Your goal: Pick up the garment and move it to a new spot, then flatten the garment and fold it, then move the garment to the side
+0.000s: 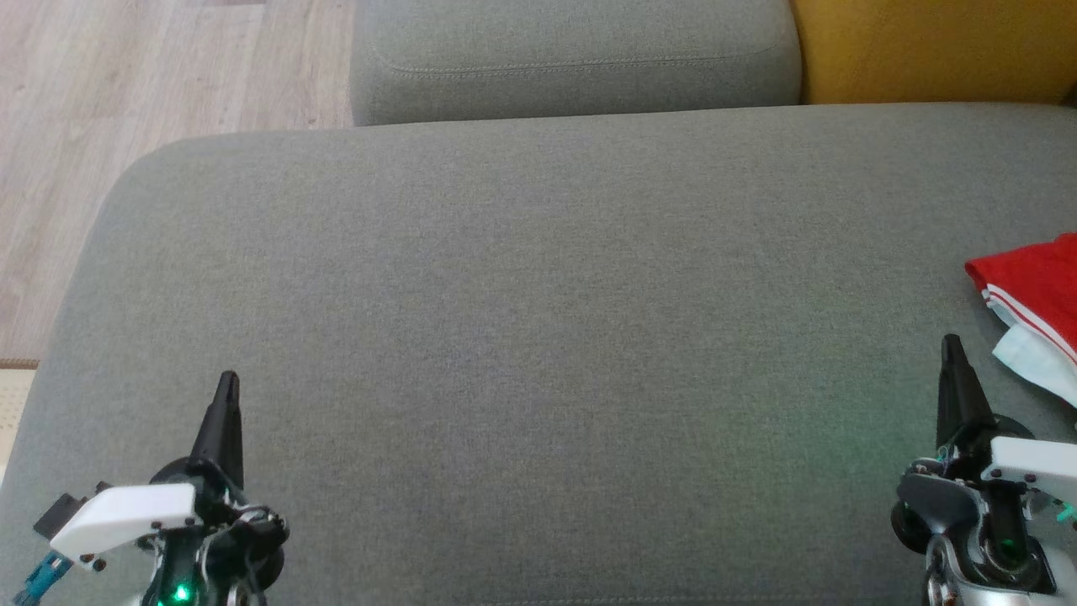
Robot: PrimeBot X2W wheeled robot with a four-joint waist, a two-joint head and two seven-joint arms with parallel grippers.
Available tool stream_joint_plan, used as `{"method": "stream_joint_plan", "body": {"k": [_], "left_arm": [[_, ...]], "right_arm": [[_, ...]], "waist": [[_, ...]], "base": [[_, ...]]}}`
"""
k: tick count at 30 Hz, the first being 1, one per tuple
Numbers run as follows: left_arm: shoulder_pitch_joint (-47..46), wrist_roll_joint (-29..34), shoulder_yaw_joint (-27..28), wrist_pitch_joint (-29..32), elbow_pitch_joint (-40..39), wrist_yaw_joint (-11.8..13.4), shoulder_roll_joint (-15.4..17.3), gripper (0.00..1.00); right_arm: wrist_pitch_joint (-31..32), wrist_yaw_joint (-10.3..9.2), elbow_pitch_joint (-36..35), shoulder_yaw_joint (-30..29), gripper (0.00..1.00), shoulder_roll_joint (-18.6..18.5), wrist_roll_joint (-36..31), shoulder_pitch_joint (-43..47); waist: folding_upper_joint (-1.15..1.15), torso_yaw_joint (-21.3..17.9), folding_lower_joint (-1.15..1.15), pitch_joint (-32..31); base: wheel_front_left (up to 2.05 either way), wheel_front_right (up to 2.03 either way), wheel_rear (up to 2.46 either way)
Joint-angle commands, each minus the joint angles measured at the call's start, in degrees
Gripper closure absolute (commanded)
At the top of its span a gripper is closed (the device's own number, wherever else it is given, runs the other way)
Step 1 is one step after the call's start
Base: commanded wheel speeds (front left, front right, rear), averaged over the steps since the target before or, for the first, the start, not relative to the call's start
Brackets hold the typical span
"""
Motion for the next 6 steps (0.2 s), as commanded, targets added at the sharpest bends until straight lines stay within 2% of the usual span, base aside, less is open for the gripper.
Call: {"method": "stream_joint_plan", "body": {"k": [1,6], "left_arm": [[-3.4,-0.2,2.0,0.4,-2.2,-0.4,1.2,1.0],[-3.4,-0.2,2.0,0.4,-2.2,-0.4,1.2,1.0]], "right_arm": [[0.3,-0.05,-2.2,1.2,1.0,-0.3,0.4,-1.0],[0.3,-0.05,-2.2,1.2,1.0,-0.3,0.4,-1.0]], "waist": [[0.0,0.0,0.0,0.0],[0.0,0.0,0.0,0.0]], "base": [[0.0,0.0,0.0],[0.0,0.0,0.0]]}}
